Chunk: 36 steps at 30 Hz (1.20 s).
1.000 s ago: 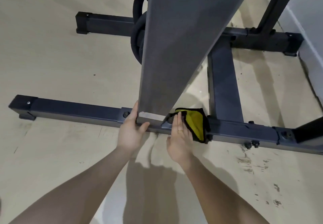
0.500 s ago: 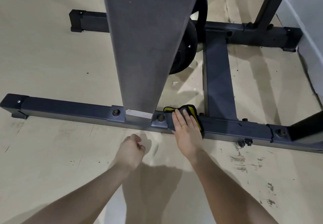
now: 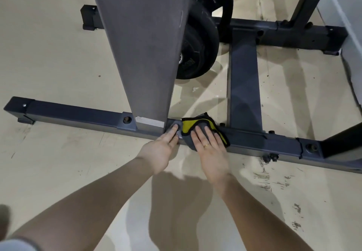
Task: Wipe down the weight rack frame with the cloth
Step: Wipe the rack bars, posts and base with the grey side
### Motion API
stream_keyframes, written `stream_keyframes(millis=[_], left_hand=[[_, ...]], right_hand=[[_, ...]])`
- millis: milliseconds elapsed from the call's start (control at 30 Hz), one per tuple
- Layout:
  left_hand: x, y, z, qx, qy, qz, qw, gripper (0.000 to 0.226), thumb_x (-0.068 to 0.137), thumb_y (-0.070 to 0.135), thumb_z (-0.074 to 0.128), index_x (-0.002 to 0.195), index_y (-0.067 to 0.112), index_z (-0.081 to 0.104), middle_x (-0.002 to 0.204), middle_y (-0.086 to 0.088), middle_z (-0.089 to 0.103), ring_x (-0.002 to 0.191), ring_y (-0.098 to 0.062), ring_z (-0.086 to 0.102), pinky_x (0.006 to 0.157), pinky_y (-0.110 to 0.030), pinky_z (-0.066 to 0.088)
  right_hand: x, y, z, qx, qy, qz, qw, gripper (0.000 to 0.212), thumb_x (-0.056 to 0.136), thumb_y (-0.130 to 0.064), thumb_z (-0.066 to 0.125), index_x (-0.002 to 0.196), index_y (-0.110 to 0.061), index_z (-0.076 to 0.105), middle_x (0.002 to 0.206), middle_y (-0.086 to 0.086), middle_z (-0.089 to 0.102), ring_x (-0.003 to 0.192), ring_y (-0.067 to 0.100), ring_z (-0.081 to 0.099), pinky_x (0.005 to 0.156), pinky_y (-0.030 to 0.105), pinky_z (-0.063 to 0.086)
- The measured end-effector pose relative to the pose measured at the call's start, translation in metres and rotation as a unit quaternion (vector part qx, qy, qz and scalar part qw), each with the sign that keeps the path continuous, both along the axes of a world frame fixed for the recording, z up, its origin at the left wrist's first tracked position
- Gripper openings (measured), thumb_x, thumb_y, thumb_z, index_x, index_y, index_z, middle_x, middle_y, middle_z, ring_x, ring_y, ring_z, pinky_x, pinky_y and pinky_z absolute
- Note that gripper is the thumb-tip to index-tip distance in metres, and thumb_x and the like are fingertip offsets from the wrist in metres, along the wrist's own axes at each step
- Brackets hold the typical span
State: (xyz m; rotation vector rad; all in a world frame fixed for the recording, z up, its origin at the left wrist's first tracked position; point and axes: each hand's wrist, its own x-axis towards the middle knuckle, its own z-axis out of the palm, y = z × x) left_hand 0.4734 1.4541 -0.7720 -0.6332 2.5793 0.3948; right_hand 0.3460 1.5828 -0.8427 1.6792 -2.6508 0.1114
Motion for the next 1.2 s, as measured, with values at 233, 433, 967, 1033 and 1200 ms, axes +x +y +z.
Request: stream_keyframes(millis=[233, 433, 967, 1033, 1200], left_hand=[[-0.009, -0.014, 0.018, -0.004, -0.059, -0.063, 0.996, 0.066, 0.090, -0.007, 0.032, 0.150, 0.018, 0.018, 0.157, 0.005, -0.019, 0.133, -0.022, 0.036, 0.079, -0.027, 0.038], [-0.006, -0.032, 0.010, 0.037, -0.053, -0.091, 0.994, 0.060, 0.094, 0.005, 0.035, 0.150, 0.021, 0.019, 0.159, 0.000, -0.004, 0.140, -0.028, 0.029, 0.104, -0.042, 0.038], [0.014, -0.027, -0.006, -0.041, 0.031, -0.200, 0.979, 0.069, 0.090, -0.006, 0.028, 0.149, 0.004, -0.007, 0.156, -0.006, -0.021, 0.146, -0.016, 0.007, 0.105, -0.026, 0.033], [0.016, -0.031, -0.001, -0.067, 0.003, -0.228, 0.971, 0.067, 0.092, -0.002, 0.028, 0.149, 0.001, -0.007, 0.156, -0.010, -0.020, 0.146, -0.019, 0.007, 0.101, -0.026, 0.035], [0.023, -0.039, -0.003, -0.294, -0.065, -0.487, 0.819, 0.054, 0.091, 0.008, 0.022, 0.140, -0.014, 0.017, 0.147, -0.041, 0.007, 0.132, -0.061, -0.001, 0.114, -0.056, 0.003]], right_hand=[[0.005, 0.041, 0.004, 0.002, -0.052, -0.174, 0.983, 0.065, 0.074, 0.009, 0.035, 0.137, -0.003, 0.046, 0.142, 0.012, 0.046, 0.132, 0.035, 0.039, 0.112, 0.039, 0.025], [0.057, -0.031, 0.030, 0.047, -0.205, -0.091, 0.973, 0.070, 0.093, 0.007, 0.033, 0.151, -0.012, -0.001, 0.159, 0.001, -0.006, 0.146, 0.020, -0.010, 0.111, 0.020, -0.009], [0.056, -0.025, 0.060, -0.267, -0.445, -0.575, 0.632, 0.048, 0.103, -0.015, 0.027, 0.149, -0.026, 0.020, 0.144, 0.009, 0.040, 0.121, 0.033, 0.047, 0.105, 0.045, 0.037], [0.065, -0.053, 0.049, -0.300, -0.450, -0.545, 0.641, 0.052, 0.102, -0.010, 0.030, 0.150, -0.022, 0.016, 0.150, 0.010, 0.028, 0.135, 0.033, 0.032, 0.111, 0.040, 0.030], [0.095, -0.094, 0.033, -0.300, -0.469, -0.501, 0.663, 0.063, 0.099, -0.007, 0.040, 0.151, -0.021, 0.007, 0.158, 0.010, -0.013, 0.145, 0.018, 0.009, 0.102, 0.007, 0.017]])
